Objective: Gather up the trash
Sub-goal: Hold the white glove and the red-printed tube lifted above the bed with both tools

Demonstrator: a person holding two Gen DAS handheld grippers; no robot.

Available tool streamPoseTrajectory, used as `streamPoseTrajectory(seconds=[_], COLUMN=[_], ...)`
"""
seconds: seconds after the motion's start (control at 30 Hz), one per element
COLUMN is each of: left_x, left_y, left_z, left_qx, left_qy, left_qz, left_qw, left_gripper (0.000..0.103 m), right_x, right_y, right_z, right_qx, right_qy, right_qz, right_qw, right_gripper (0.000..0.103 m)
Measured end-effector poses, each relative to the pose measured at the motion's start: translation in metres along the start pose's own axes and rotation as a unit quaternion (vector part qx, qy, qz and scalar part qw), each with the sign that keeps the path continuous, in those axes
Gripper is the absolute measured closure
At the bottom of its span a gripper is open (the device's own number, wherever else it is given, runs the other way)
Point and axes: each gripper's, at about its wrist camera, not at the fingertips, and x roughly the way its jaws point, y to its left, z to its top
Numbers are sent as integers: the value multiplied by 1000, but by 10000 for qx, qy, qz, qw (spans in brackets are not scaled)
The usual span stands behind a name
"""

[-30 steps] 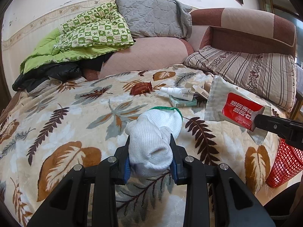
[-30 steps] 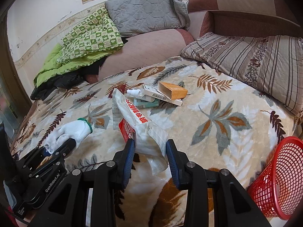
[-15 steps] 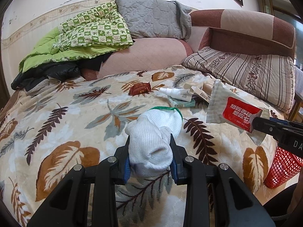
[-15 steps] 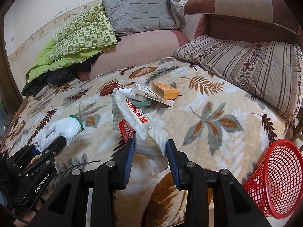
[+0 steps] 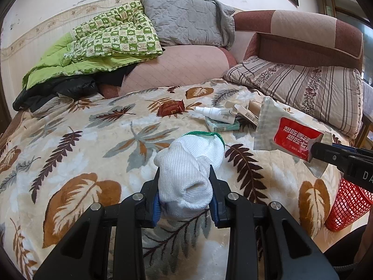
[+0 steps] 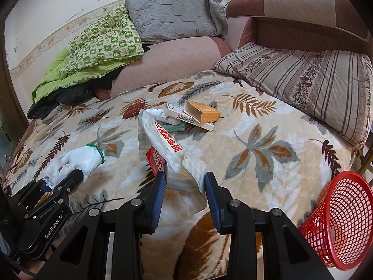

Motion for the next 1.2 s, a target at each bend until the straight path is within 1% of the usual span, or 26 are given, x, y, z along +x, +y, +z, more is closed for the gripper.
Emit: streamPoseTrajectory(seconds=[1.2], left_x=[0], left_y=[0], left_z=[-1], left_qx=[-10], left_qy=[3], left_qz=[-10], left_qw=[10000], left_gripper=[72], right_x=[-1], right_y=[-2], right_z=[0], right_qx=[58], right_qy=[-15], right_qz=[23], right_qw=[10000], right_gripper=[65])
